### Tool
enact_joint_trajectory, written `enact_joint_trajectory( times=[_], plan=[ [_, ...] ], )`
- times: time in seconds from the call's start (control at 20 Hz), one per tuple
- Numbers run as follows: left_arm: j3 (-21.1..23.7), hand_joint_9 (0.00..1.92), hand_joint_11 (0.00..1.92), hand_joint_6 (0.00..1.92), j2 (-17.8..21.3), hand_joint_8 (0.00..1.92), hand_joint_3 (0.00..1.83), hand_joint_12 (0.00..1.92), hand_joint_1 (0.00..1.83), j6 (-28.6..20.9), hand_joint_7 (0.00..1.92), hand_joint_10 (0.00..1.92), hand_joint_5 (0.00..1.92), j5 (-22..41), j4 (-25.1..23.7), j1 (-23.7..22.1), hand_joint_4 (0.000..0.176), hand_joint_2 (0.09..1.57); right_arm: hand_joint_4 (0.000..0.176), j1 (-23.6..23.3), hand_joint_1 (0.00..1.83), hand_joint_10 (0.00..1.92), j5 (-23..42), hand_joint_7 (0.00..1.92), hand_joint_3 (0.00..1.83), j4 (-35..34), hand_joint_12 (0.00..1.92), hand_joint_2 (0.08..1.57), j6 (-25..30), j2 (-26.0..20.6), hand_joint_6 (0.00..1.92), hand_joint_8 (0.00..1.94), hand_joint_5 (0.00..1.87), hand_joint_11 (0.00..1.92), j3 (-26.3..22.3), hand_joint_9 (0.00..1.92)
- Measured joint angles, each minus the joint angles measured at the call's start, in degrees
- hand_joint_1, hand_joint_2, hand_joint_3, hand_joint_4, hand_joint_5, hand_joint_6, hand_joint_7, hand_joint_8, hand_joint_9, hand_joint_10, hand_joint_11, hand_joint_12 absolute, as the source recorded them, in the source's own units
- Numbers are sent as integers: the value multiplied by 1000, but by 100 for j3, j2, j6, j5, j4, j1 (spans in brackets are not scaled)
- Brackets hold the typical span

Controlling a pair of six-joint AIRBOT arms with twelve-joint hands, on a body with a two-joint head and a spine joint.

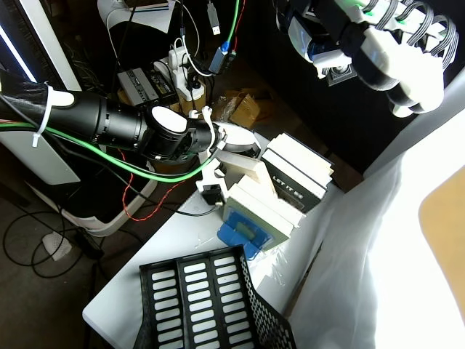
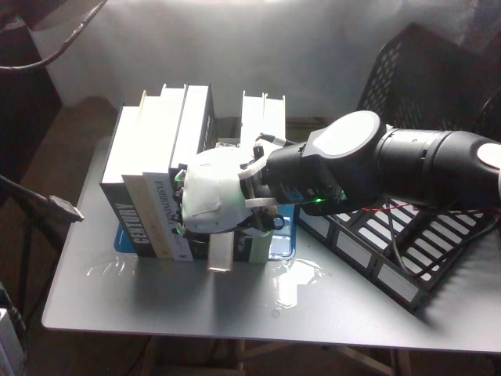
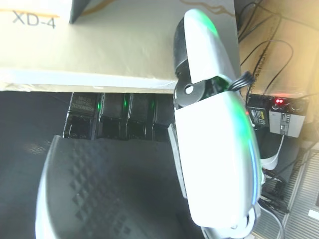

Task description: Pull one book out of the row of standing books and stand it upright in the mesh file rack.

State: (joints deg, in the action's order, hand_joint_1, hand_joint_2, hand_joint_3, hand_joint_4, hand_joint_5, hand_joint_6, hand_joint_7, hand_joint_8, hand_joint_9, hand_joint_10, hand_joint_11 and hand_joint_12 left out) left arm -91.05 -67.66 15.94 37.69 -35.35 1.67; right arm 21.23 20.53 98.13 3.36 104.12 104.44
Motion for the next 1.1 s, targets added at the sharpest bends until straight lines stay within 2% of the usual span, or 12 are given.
enact_joint_trajectory(
  times=[0.1,0.15,0.3,0.35,1.0,1.1],
  plan=[
    [0,0,0,0,0,281,843,1395,1831,0,0,499,0,2,-2,0,0,1571,0,0,1358,1304,2,989,0,0,1623,1146,2,0,1258,890,849,555,0,813],
    [0,0,0,0,0,281,843,1395,1831,-2,0,499,0,9,-2,9,0,1571,0,0,1364,1284,2,1026,0,0,1611,1137,0,0,1246,826,836,585,0,852],
    [-2,0,0,0,0,281,843,1395,1831,-22,0,499,0,17,2,39,0,1571,0,-2,1364,1266,15,1008,2,0,1631,1137,4,0,1265,880,804,541,9,877],
    [-2,0,0,0,0,281,843,1395,1831,-22,0,499,0,20,2,42,0,1571,0,-24,1368,1232,22,1025,0,11,1619,1127,17,0,1225,843,833,561,15,905],
    [-24,0,0,0,0,281,843,1396,1831,-26,0,499,0,39,15,42,0,1571,0,-24,1360,1297,35,981,2,9,1622,1150,44,0,1300,911,801,531,24,838],
    [-24,0,0,0,0,281,843,1396,1831,-24,0,499,0,39,17,42,0,1571,0,-24,1364,1259,35,1014,0,9,1610,1134,48,0,1265,841,834,563,24,868]
  ],
)
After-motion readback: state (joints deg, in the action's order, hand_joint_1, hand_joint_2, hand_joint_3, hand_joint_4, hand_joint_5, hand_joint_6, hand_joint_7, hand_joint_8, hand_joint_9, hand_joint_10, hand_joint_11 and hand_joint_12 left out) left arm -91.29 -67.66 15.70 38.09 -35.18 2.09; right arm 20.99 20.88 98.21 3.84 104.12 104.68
